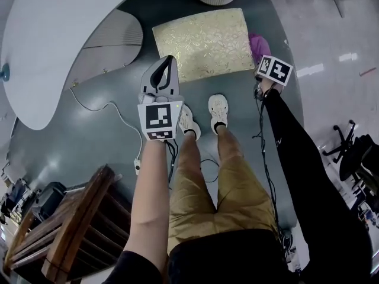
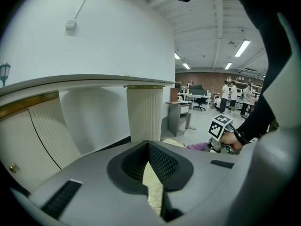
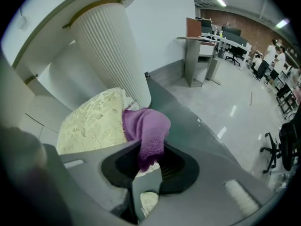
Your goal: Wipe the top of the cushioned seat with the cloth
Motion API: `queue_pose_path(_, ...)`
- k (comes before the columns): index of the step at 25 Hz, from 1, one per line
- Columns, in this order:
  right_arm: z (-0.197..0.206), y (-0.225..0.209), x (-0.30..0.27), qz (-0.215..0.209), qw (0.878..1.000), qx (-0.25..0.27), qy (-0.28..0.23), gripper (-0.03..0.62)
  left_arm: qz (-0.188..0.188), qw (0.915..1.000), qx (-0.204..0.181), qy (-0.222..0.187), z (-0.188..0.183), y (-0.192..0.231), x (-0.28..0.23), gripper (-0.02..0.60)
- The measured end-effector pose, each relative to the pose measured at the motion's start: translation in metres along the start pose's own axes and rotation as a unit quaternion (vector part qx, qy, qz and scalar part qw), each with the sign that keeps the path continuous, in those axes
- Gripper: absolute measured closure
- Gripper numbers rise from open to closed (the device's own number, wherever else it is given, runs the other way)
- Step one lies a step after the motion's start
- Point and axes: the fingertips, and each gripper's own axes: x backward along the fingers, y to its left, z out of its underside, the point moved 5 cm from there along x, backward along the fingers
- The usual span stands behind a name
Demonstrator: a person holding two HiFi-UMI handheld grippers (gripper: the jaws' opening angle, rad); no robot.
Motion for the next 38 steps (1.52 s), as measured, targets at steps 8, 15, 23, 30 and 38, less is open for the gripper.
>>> queue_pose_path(8,-0.009,0.033,0.038,-0.064,0.994,0.041,-0.080,0.516,-0.003,1.0000,0.005,-0.003,0.011,0.003,0.014,0.578)
queue_pose_path(15,0.026,0.161,0.067,-0.203,0.964,0.126,-0.113,0.516,-0.011,0.9998,0.016,0.001,0.034,0.028,0.036,0.578)
queue_pose_path(23,0.119,0.317,0.071,-0.375,0.900,0.223,-0.012,0.516,-0.036,0.9990,0.025,0.010,0.059,0.065,0.069,0.578)
queue_pose_path(30,0.147,0.322,0.024,-0.291,0.922,0.254,0.016,0.516,-0.022,0.9991,0.034,0.011,0.069,0.066,0.076,0.578)
queue_pose_path(38,0.107,0.263,0.019,-0.230,0.949,0.214,-0.020,0.516,-0.015,0.9989,0.044,0.010,0.069,0.052,0.070,0.578)
